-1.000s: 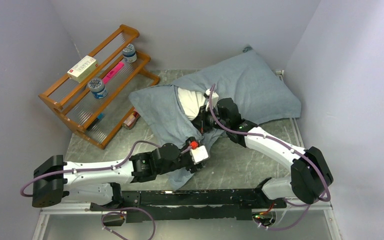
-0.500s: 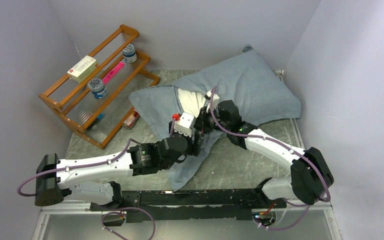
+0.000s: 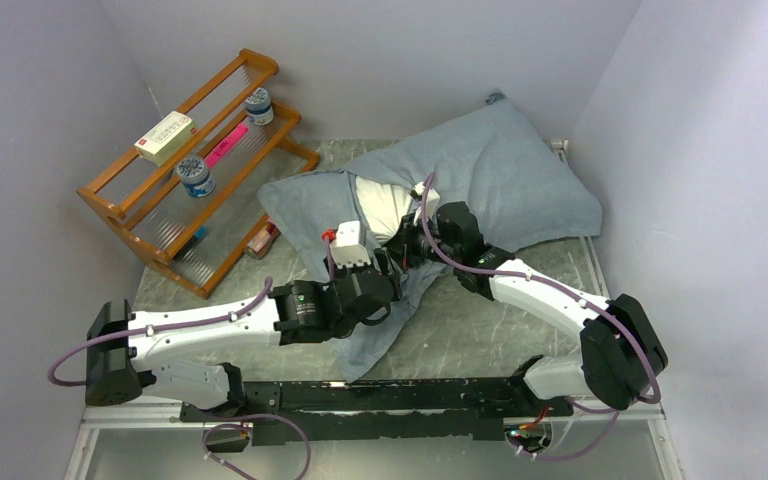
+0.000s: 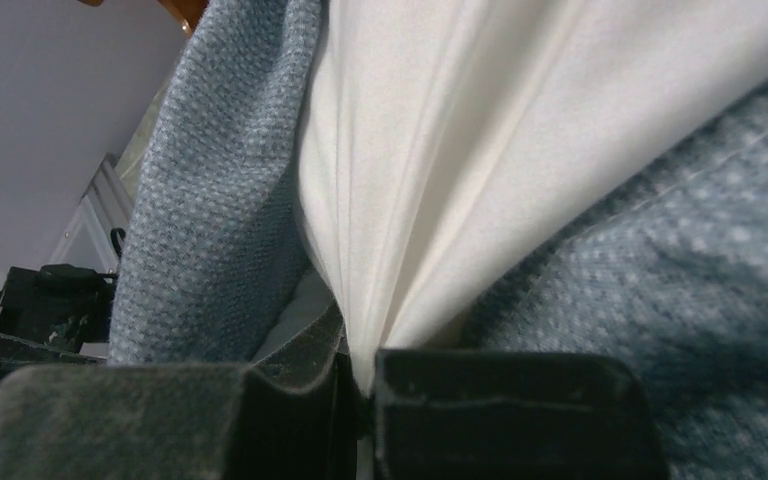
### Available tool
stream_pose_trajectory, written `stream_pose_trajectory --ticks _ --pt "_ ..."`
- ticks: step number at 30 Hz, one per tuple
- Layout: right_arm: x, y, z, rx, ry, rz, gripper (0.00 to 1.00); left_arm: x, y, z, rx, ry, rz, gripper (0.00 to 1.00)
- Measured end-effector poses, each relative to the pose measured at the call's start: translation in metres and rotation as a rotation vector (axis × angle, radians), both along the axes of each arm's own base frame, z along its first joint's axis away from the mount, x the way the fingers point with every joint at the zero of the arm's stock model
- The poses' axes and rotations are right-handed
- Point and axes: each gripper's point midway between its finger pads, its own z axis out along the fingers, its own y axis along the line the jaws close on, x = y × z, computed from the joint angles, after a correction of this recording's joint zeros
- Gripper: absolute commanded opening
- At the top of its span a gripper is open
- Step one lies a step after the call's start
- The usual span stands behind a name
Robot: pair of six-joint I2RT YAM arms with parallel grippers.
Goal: Remove the pillowcase from the pillow
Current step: Remove the pillow from the pillowcase.
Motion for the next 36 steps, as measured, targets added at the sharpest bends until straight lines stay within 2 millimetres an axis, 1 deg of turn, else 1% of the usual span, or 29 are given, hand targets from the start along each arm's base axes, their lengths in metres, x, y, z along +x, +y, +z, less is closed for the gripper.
stream_pose_trajectory --ticks 4,7,9,10,14,17,18,21,25,27,32,36 --pt "0.0 0.0 0.0 0.004 0.0 0.0 0.0 0.005 -0.001 0.005 -0.04 -0.016 0.042 0.72" --pt "0.0 0.0 -0.001 0.007 0.001 -0.001 0.0 0.01 -0.002 0.003 -0.028 -0.025 0.074 0.72" --pt "0.0 0.001 -0.001 0.009 0.0 -0.001 0.0 0.014 -0.005 0.0 -0.009 -0.032 0.09 0.69" --pt "0.0 0.0 -0.001 0.009 -0.002 -0.004 0.0 0.015 -0.006 -0.001 0.005 -0.034 0.096 0.65" --pt "0.0 0.0 -0.001 0.01 0.001 -0.005 0.0 0.018 -0.008 -0.005 0.032 -0.033 0.116 0.4" --pt "0.0 0.0 -0.001 0.01 0.0 -0.005 0.0 0.021 -0.007 -0.016 0.075 -0.026 0.135 0.12" --pt "0.0 0.0 -0.001 0.009 0.0 -0.006 0.0 0.021 -0.005 -0.024 0.103 -0.018 0.138 0.06" --pt "0.0 0.0 -0.002 0.006 0.002 -0.007 0.0 0.02 -0.001 -0.034 0.146 -0.004 0.14 0.05" --pt "0.0 -0.002 -0.003 0.0 0.002 -0.015 0.0 0.017 0.0 -0.036 0.152 0.008 0.13 0.05" --pt "0.0 -0.003 -0.003 -0.004 0.001 -0.022 0.0 0.014 0.005 -0.04 0.152 0.019 0.121 0.05" --pt "-0.003 -0.008 -0.006 -0.004 0.009 -0.031 0.0 0.002 0.02 -0.06 0.173 0.065 0.085 0.05" --pt "-0.007 -0.016 -0.01 0.016 0.046 -0.045 0.0 -0.006 0.023 -0.075 0.18 0.1 0.056 0.05"
